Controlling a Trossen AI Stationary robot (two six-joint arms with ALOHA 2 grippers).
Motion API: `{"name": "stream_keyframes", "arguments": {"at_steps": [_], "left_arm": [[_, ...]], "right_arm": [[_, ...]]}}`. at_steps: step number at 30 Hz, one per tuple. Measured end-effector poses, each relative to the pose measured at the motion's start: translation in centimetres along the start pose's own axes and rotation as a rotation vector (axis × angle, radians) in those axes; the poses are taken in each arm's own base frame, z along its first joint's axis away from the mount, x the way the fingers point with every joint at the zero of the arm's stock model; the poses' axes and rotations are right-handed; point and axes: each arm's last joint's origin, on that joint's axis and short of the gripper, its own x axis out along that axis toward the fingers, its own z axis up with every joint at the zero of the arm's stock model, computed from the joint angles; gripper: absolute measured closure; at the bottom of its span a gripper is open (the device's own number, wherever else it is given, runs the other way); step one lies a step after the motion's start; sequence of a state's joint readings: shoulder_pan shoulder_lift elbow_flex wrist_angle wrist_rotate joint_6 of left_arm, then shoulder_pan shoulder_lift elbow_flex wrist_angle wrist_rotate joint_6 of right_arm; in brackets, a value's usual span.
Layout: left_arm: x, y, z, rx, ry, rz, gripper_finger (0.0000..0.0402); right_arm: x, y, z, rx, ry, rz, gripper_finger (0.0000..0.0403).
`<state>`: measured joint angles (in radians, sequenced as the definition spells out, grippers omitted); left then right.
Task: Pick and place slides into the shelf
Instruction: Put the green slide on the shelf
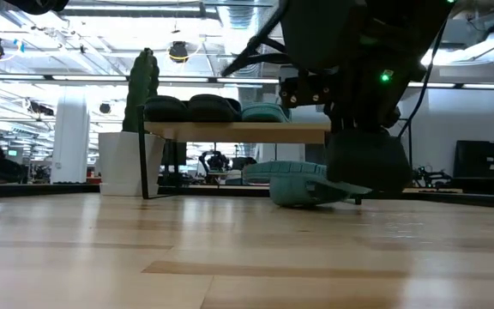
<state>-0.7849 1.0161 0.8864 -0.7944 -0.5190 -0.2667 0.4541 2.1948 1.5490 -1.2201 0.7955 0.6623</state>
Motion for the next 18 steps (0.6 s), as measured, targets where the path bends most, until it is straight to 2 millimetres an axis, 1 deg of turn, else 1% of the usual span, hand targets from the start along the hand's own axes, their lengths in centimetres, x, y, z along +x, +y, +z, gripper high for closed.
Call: {"name": "stream_keyframes", "arguments": {"at_steps": [9,14,18], "left_arm": [[0.0,0.0,0.0,0.0,0.0,0.0,0.04],[0.0,0.0,0.0,0.0,0.0,0.0,0.04],[0.0,0.0,0.0,0.001,0.0,0.0,0.04]], "right_arm": [[-0.1,-1.4,-1.4,0.044,0.113,-0.106,0.0265],[-0.7,-1.1,-1.8,0.056,0.104,-0.113,0.0265],[-1.6,-0.6,-1.5,0.068,0.068,-0.077,0.0265]]}}
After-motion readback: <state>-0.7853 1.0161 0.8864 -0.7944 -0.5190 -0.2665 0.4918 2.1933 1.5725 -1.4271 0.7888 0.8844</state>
